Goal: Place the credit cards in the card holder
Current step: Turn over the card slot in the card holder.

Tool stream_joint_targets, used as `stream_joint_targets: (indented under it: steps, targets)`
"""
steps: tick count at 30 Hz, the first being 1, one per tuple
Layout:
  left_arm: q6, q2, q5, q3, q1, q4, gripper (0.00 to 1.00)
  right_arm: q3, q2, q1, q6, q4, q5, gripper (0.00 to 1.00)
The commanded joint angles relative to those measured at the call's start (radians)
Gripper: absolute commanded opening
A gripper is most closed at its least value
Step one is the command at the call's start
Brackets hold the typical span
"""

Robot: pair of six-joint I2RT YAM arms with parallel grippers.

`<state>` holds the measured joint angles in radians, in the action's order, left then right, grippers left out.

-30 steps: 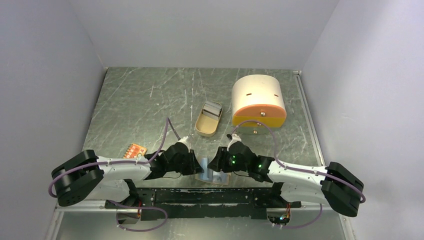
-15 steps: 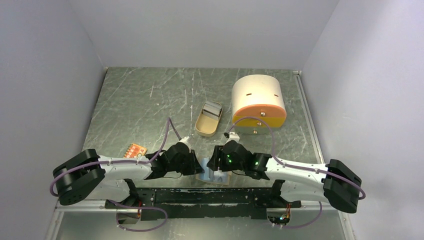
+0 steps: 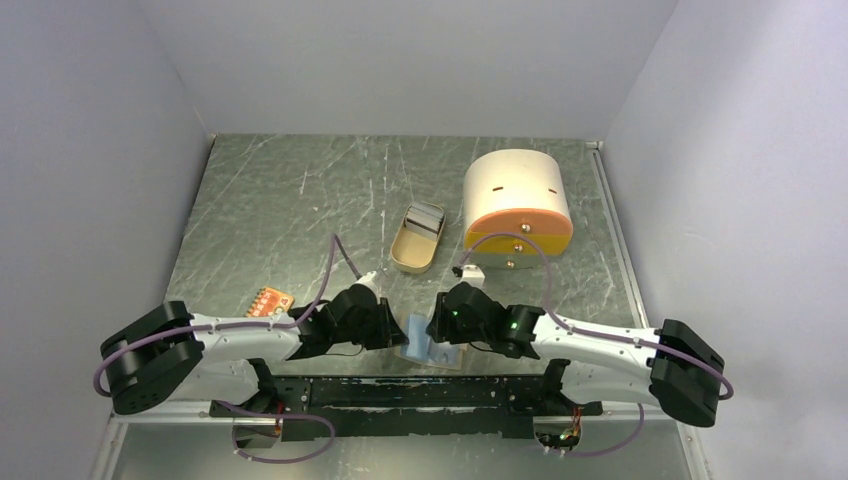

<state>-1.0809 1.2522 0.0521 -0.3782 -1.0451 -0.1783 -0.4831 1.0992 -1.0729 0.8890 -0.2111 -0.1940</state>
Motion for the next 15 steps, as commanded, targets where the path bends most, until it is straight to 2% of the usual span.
stream_joint_targets:
  steps: [1, 9, 15]
  targets:
    - [-0.014, -0.032, -0.034, 0.019, -0.009, 0.028, 0.19, 0.008, -0.034, -0.001, -0.008, -0.129, -0.081, 0.47]
    - [-0.025, -0.057, -0.039, 0.041, -0.009, 0.023, 0.19, 0.048, -0.148, -0.001, 0.02, -0.183, -0.083, 0.46]
    - [-0.024, -0.065, -0.028, 0.046, -0.009, 0.009, 0.18, 0.079, -0.146, -0.001, 0.015, -0.138, -0.065, 0.46]
